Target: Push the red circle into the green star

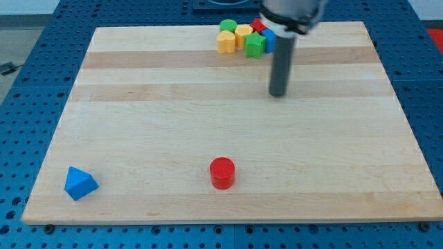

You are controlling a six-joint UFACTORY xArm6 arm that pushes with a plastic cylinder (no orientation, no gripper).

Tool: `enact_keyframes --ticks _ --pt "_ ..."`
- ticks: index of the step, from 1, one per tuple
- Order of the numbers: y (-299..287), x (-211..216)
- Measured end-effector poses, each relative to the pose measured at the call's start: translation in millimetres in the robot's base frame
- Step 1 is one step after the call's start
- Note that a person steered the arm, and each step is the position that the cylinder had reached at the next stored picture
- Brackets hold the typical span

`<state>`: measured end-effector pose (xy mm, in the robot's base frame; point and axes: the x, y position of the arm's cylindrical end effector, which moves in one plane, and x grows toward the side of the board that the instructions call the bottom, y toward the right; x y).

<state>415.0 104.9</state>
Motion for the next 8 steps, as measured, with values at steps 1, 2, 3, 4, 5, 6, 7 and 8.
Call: enact_keyframes --ticks 1,2,3,4,5,6,7,8 --pt "35 74" --pt "38 163" --pt "9 203" --pt "-54 203" --pt "-94 194" --pt "-115 172" --pt "-129 135" --pt "-130 140"
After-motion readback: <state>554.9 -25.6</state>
